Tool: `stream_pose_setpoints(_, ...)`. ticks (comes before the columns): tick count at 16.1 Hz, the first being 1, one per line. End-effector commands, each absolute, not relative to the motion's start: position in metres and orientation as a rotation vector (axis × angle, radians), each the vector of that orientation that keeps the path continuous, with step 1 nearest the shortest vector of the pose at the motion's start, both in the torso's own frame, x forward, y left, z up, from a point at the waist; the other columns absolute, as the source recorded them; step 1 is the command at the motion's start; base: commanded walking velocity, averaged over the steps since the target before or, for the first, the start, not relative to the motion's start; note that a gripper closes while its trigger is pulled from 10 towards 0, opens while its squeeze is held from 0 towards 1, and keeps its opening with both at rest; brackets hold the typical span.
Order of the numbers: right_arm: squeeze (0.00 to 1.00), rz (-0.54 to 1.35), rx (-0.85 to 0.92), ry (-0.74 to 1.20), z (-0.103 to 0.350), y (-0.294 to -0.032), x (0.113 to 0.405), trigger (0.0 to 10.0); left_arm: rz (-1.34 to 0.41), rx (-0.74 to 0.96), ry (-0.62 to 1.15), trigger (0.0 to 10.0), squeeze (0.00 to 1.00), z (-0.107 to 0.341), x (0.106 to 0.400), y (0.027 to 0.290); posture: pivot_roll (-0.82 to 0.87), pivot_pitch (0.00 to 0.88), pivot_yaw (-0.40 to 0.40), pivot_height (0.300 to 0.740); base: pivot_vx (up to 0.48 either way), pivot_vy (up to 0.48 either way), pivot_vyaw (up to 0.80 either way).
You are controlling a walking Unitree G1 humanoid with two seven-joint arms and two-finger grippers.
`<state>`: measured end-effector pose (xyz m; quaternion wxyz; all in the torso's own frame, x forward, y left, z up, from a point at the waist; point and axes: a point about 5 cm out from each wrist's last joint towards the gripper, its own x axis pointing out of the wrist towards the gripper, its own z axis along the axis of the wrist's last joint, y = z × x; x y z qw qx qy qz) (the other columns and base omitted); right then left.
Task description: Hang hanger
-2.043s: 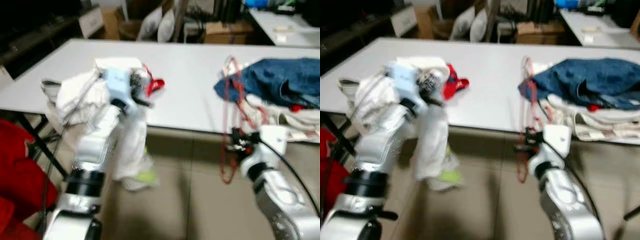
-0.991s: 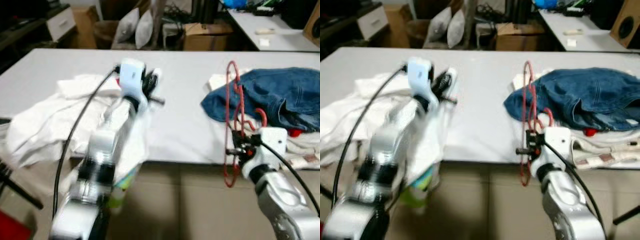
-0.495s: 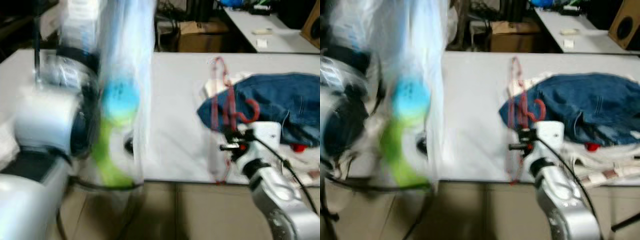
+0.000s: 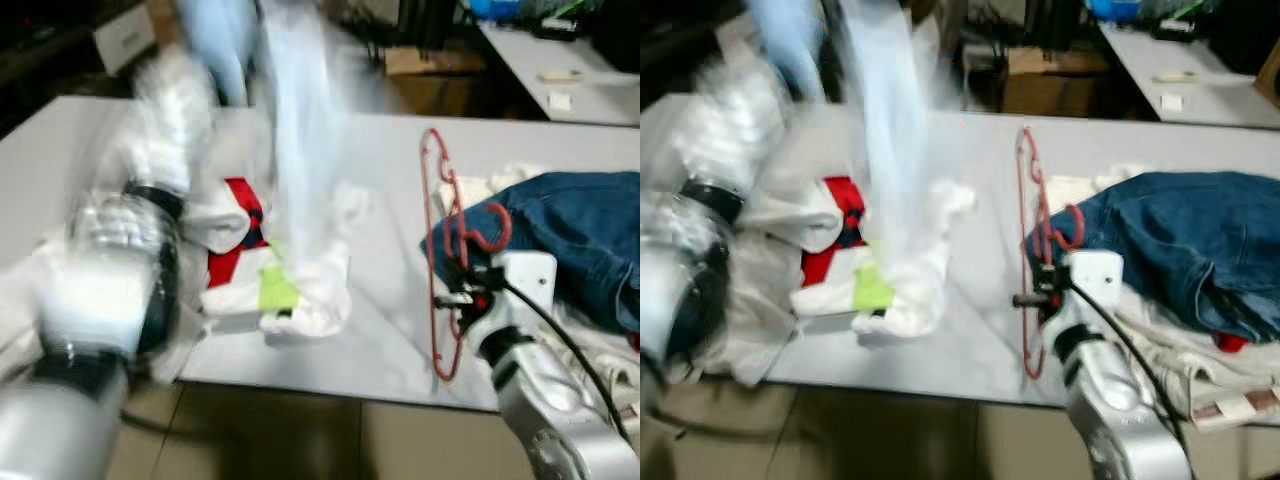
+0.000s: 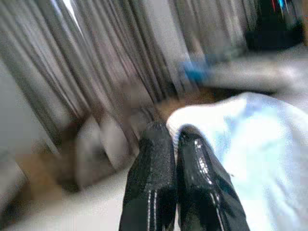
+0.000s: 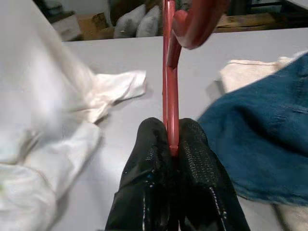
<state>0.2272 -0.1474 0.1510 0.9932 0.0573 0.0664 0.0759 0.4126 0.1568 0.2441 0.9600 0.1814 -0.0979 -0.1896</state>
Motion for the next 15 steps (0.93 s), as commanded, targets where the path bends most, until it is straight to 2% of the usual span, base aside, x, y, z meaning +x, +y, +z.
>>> stream_pose_setpoints(1,0.0,0.14,0.109,0.162,0.146,-0.151,0.224,10.0,-0.491,0.465,-0.148,10.0,0.0,0.207,0.4,0.148,0.0,0.004,0.035,0.74,0.0,0.0,0.0)
stream_pose_setpoints(2,0.0,0.144,0.107,0.163,0.146,-0.151,0.224,10.0,-0.532,0.483,-0.114,10.0,0.0,0.181,0.387,0.15,0.01,0.006,0.031,0.74,0.0,0.0,0.0)
stream_pose_setpoints(4,0.0,0.15,0.107,0.164,0.146,-0.15,0.225,10.0,-0.528,0.432,-0.062,10.0,0.0,0.158,0.367,0.165,0.02,0.009,0.027,0.74,0.0,0.0,0.0)
stream_pose_setpoints(7,0.0,0.159,0.11,0.167,0.145,-0.149,0.227,10.0,-0.534,0.389,-0.013,10.0,0.0,0.161,0.337,0.195,0.03,0.01,0.026,0.74,0.0,0.0,0.0)
stream_pose_setpoints(8,0.0,0.163,0.115,0.169,0.144,-0.149,0.228,10.0,-0.545,0.323,-0.024,10.0,1.0,0.177,0.325,0.205,0.04,0.008,0.023,0.74,0.0,0.0,0.0)
stream_pose_setpoints(10,0.0,0.17,0.12,0.17,0.143,-0.146,0.23,10.0,-0.562,0.253,-0.057,10.0,1.0,0.19,0.319,0.206,0.05,0.001,0.022,0.74,0.0,0.0,0.0)
stream_pose_setpoints(13,0.0,0.173,0.121,0.166,0.143,-0.146,0.233,10.0,-0.499,0.167,-0.132,10.0,1.0,0.212,0.322,0.21,0.06,0.0,0.026,0.74,0.0,0.0,0.0)
stream_pose_setpoints(15,0.0,0.167,0.12,0.16,0.144,-0.148,0.232,10.0,-0.424,0.106,-0.248,10.0,1.0,0.237,0.321,0.214,0.05,0.0,0.033,0.74,0.0,0.0,0.0)
